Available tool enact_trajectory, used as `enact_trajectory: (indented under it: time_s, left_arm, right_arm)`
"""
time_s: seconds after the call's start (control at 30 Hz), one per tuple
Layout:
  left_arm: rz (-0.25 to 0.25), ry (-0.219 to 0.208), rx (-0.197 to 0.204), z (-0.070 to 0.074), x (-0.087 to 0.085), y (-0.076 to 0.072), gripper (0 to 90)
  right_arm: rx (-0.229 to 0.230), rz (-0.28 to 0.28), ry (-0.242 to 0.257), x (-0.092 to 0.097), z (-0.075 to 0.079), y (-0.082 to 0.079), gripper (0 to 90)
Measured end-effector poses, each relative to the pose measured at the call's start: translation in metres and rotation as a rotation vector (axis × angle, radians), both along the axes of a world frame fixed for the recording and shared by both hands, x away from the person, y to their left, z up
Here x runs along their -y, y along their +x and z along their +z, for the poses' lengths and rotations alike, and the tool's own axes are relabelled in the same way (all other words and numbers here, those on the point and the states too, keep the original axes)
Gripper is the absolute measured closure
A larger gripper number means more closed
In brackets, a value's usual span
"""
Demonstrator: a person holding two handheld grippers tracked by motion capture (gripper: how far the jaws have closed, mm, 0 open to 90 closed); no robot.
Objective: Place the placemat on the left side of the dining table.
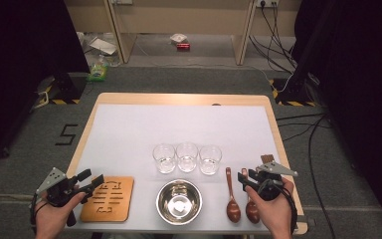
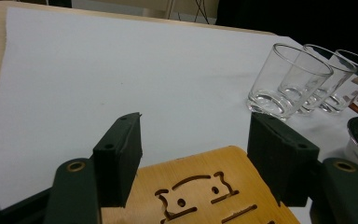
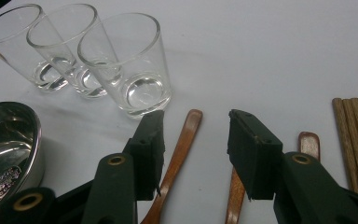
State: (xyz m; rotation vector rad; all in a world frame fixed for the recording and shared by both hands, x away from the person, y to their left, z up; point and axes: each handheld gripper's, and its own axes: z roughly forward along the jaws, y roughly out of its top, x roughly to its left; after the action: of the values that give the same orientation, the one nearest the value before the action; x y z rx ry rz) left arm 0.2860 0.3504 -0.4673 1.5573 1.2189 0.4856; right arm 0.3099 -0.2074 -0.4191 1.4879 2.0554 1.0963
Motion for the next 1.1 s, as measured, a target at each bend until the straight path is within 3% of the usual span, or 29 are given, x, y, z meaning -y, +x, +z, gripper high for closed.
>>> enact_trajectory:
  time_s: [0.27,0.47,0.67,0.77,0.87,1.1]
  left_arm:
    - [-0.013,-0.006,-0.037,-0.003,0.000,0.006,35.0]
    - [-0.050,-0.013,-0.032,0.003,0.010,0.010,35.0]
    - [-0.070,-0.017,-0.021,0.006,0.018,0.003,34.6]
    - [-0.126,0.003,-0.042,0.010,0.028,-0.002,33.9]
    - [-0.172,0.013,-0.063,0.010,0.039,-0.004,33.7]
    - [-0.228,0.009,-0.087,0.008,0.056,0.000,33.6]
  right_arm:
    - [-0.009,0.013,0.010,-0.006,-0.002,0.005,55.8]
    - [0.000,0.043,0.010,-0.015,-0.001,0.007,55.3]
    - [0.018,0.068,-0.011,-0.024,0.004,0.007,55.3]
    - [0.039,0.103,-0.013,-0.037,0.011,0.006,55.2]
    - [0.025,0.142,-0.012,-0.050,0.010,0.005,55.2]
    - [0.009,0.195,-0.024,-0.066,0.006,0.003,55.2]
